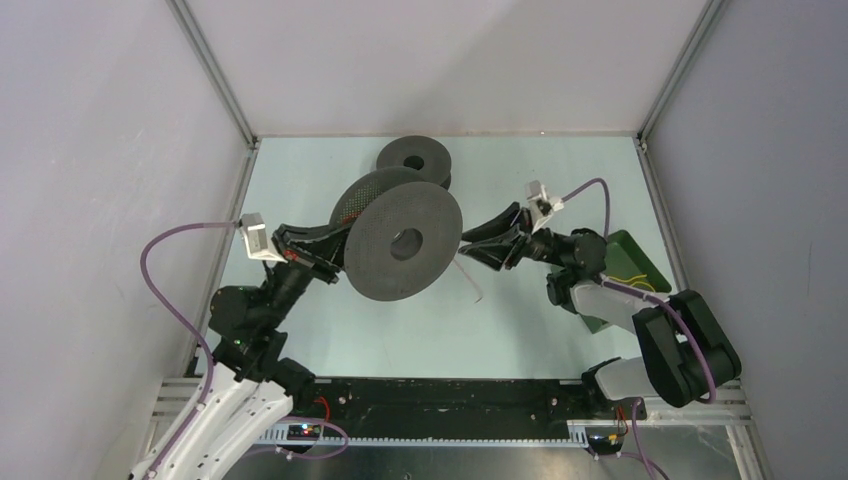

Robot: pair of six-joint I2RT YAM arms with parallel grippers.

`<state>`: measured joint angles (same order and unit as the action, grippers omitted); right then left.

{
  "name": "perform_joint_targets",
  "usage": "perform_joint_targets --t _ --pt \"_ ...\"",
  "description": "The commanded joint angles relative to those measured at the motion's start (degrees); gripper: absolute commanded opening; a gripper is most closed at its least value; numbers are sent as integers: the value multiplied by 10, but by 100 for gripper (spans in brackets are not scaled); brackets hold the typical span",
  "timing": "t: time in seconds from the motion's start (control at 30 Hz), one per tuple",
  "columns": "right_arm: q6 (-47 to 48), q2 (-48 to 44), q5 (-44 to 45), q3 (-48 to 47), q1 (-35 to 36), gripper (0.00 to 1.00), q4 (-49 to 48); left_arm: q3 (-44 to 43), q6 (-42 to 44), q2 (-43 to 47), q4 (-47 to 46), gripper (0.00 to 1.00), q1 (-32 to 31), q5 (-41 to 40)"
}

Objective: Wrap the cables
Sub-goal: Wrap the cable around the cable reel.

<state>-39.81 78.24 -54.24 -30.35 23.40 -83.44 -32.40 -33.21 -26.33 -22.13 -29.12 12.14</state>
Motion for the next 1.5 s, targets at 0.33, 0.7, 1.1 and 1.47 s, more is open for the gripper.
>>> perform_joint_targets --t 0.33,0.7,1.1,1.47 --pt "150 -56 47 49 22 40 2 -80 -166 -14 33 0 6 -105" --pt "596 -215 190 115 110 50 216 -125 -268 -45 156 0 28 -128" --pt "749 -242 112 104 157 50 284 -151 -376 -76 176 0 105 11" --pt "835 -233 166 87 204 47 309 -148 -391 -80 176 0 129 43"
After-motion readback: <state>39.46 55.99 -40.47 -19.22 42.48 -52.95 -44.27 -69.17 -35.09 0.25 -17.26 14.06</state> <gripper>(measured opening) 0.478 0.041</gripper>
